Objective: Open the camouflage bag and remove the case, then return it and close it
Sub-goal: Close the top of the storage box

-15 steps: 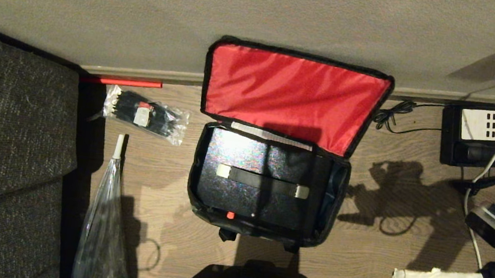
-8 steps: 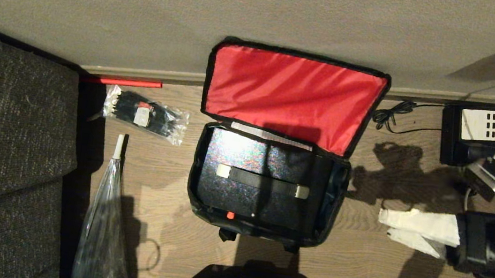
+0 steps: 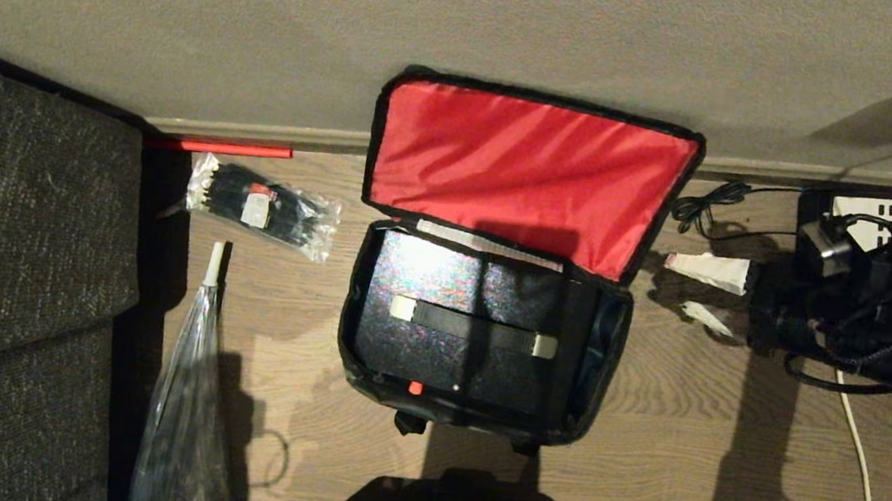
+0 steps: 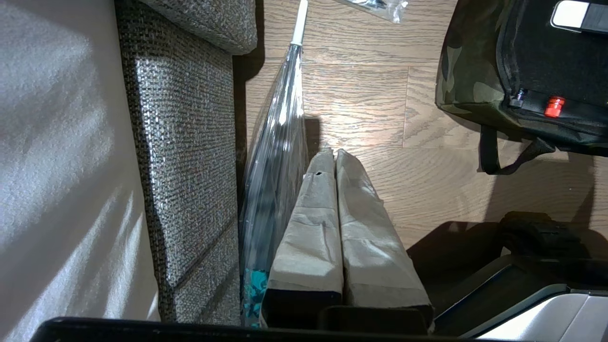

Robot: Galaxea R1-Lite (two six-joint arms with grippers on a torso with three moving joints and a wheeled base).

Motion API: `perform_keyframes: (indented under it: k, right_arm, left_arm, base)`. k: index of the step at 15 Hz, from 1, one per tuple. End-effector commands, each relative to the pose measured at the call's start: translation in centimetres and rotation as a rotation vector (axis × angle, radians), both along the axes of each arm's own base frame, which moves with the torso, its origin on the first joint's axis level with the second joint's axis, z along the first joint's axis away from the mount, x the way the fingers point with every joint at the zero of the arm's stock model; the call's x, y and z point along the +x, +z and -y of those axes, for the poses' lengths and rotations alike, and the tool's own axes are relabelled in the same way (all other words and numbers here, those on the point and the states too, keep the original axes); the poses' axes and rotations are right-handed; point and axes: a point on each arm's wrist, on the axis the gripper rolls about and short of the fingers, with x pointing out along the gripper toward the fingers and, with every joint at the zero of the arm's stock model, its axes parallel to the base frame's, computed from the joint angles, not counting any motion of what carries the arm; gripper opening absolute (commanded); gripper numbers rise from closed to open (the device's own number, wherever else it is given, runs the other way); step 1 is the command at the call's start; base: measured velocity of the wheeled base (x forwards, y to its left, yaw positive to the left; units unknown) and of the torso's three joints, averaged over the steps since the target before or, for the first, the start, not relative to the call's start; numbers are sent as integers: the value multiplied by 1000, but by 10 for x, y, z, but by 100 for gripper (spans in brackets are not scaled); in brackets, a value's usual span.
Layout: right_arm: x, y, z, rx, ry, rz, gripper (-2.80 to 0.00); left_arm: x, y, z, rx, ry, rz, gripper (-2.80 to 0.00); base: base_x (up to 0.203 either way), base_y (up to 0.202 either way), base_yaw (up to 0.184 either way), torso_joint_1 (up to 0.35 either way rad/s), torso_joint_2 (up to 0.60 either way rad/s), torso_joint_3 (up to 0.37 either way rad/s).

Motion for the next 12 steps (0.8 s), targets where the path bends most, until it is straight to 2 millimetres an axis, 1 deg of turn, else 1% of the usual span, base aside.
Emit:
perform_keyframes:
  k: [1,5,9,12]
  right_arm:
    - [27,-15,10,6,-64,-19,0]
    - [38,-14,2,31,-45,27,0]
    - [62,-7,-11,66,-31,139,0]
    - [83,6,-14,161,-52,194,0]
  left_arm:
    - [0,0,0,0,1,-1,-280]
    - [0,0,0,0,1,-1,-280]
    - [0,0,0,0,1,-1,-280]
    - [0,0,0,0,1,1,-280]
  base:
    - [0,0,0,0,0,0]
    - [0,0,0,0,0,0]
    - [0,0,0,0,0,0]
    - [0,0,0,0,0,0]
